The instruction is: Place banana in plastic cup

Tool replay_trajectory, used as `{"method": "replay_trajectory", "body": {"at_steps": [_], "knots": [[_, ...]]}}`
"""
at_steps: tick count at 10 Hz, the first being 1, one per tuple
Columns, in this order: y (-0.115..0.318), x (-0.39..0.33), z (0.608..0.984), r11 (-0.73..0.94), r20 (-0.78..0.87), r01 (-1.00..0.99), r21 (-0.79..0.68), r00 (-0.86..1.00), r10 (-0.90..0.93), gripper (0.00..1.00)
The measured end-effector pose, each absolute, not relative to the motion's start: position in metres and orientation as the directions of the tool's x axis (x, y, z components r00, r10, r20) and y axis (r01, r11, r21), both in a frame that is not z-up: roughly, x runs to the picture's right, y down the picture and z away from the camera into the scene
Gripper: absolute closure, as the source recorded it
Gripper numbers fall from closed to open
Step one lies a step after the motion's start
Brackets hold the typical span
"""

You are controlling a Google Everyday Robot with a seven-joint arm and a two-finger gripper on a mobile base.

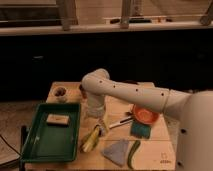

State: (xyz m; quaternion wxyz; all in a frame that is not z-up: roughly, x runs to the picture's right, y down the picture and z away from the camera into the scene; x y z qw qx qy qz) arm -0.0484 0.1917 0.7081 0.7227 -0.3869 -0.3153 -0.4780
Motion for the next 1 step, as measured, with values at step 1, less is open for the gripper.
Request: {"method": "replay_trajectory", "body": {"at_steps": [1], "knots": [[0.1917, -0.0484, 0.7080, 0.244, 0.826, 0.935, -0.258, 0.344, -0.447, 0.20]]}}
